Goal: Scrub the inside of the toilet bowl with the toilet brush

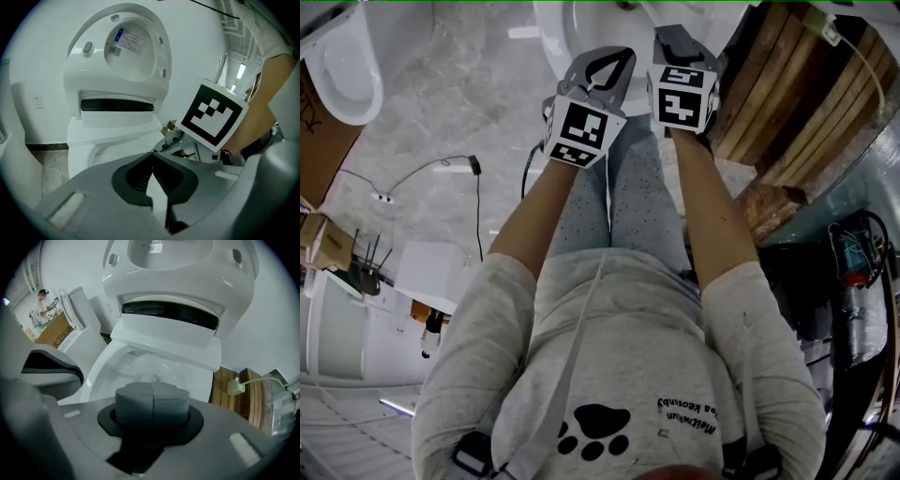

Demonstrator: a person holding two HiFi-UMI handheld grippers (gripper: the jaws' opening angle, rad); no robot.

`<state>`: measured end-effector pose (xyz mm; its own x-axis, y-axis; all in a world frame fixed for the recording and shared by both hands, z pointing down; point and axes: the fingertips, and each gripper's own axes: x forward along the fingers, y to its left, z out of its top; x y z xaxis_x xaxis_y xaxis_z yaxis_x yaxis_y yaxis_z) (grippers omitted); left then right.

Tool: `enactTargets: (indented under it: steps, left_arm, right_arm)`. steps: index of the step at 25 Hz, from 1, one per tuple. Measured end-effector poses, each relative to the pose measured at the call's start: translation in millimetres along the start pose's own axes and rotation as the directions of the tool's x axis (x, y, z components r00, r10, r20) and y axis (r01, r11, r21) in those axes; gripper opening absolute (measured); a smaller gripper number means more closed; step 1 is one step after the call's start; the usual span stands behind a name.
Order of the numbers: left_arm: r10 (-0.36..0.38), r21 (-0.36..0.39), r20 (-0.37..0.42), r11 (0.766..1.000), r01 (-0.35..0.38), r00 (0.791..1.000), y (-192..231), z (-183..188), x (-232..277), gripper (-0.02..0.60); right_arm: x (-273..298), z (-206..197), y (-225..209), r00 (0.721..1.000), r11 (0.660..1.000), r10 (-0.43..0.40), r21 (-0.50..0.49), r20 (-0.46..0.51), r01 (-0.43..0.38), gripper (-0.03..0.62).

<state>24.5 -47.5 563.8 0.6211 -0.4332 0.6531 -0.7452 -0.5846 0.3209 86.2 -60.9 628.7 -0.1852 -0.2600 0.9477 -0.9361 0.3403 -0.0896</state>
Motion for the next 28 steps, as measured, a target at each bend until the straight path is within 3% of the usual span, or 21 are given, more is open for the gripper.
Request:
enactTargets:
  steps: [13, 28]
  left_arm:
    - [-0.039, 0.022, -0.002, 0.999, 0.039, 0.999, -20.6, 3.6, 9.1, -0.002]
    - [-0.049, 0.032, -0.011, 0.998, 0.05, 0.999, -24.6, -18.9, -8.5, -0.002]
  right_arm:
    - [-9.0, -27.7, -23.7, 0.999, 0.996, -0.031, 0.084, -0.023, 0.032, 0.149]
    - [-15.7, -65.5, -3.0, 0.998, 0.997, -0.036, 0.069, -0.058, 0.04, 0.149]
